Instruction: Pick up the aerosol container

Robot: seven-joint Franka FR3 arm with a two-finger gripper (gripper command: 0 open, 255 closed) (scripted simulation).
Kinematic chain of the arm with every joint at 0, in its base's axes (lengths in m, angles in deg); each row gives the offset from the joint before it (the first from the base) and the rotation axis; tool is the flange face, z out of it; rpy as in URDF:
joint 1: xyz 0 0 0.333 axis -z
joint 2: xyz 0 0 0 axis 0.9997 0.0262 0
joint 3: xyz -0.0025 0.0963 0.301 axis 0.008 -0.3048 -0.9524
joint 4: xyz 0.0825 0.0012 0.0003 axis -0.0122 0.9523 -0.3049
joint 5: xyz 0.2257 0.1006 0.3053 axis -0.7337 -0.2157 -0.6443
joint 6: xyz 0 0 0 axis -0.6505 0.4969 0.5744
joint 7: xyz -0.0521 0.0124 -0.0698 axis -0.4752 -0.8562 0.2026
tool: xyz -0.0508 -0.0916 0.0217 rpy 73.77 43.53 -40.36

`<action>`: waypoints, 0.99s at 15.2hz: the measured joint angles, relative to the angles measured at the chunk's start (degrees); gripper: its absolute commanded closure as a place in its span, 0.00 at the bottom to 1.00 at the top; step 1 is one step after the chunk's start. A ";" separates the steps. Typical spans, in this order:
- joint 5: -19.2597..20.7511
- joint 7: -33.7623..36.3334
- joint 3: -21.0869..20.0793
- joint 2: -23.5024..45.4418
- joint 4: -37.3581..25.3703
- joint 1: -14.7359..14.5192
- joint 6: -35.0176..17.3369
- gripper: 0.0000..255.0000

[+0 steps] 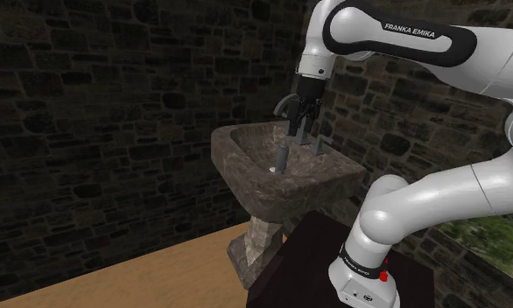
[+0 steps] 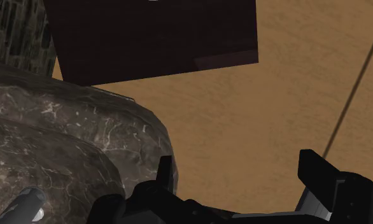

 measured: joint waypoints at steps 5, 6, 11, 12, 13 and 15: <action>2.57 -5.28 3.92 0.73 2.35 0.70 -3.60 0.00; 3.30 -6.90 5.08 0.85 3.36 0.91 -4.91 0.00; 6.63 -15.28 11.47 4.39 5.40 1.70 -11.59 0.00; 7.15 -16.96 12.75 5.27 5.82 1.81 -13.10 0.00; 7.66 -18.54 13.91 5.64 6.07 1.97 -13.98 0.00; 8.30 -21.79 16.46 8.27 5.69 1.87 -16.71 0.00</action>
